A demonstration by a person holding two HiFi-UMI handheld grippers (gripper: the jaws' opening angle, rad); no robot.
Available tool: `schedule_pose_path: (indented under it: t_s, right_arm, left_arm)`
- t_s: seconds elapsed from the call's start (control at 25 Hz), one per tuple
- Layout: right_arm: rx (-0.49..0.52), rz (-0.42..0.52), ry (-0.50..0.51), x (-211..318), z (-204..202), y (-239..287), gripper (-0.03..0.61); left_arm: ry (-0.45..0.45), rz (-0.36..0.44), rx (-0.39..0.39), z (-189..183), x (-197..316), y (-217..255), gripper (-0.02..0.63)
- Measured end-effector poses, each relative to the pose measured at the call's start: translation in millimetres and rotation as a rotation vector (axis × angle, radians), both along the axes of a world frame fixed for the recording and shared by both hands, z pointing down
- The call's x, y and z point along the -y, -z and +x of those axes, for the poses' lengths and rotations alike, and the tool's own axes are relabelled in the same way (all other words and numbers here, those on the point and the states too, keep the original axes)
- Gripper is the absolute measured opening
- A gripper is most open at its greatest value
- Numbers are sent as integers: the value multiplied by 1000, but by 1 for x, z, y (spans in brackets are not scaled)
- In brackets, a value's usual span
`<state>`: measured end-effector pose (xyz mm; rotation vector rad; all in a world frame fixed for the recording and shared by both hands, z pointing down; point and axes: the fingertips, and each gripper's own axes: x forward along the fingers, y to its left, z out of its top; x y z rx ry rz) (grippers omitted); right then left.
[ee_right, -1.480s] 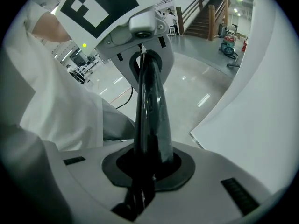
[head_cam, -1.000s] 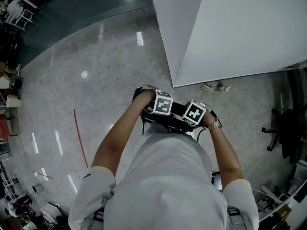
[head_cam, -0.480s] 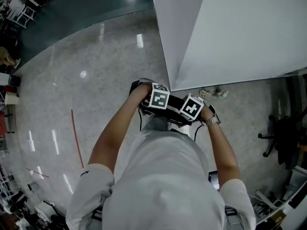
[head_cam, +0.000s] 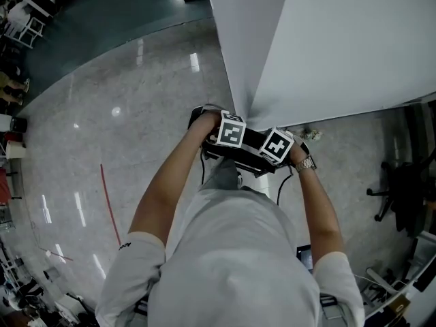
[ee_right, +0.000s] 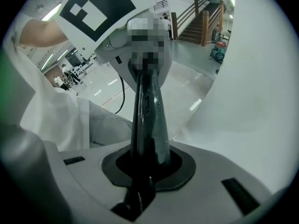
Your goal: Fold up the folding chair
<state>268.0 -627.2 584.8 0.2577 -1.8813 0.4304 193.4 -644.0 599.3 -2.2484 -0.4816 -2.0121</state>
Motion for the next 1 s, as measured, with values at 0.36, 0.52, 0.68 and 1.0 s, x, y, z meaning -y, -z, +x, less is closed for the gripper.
schedule_pose_path:
  t_s: [0.36, 0.52, 0.68, 1.0]
  right_arm:
    - [-8, 14, -10, 47, 5, -2, 75]
    - [-5, 1, -36, 61, 13, -6, 75]
    - [-1, -14, -39, 73, 21, -9, 75]
    - [-4, -13, -54, 90, 31, -13, 86]
  left_arm:
    - [-9, 3, -19, 4, 43, -1, 67]
    - [-31, 12, -10, 12, 64, -5, 67]
    - [-49, 18, -44, 22, 73, -7, 80]
    - [-55, 19, -57, 33, 90, -10, 91]
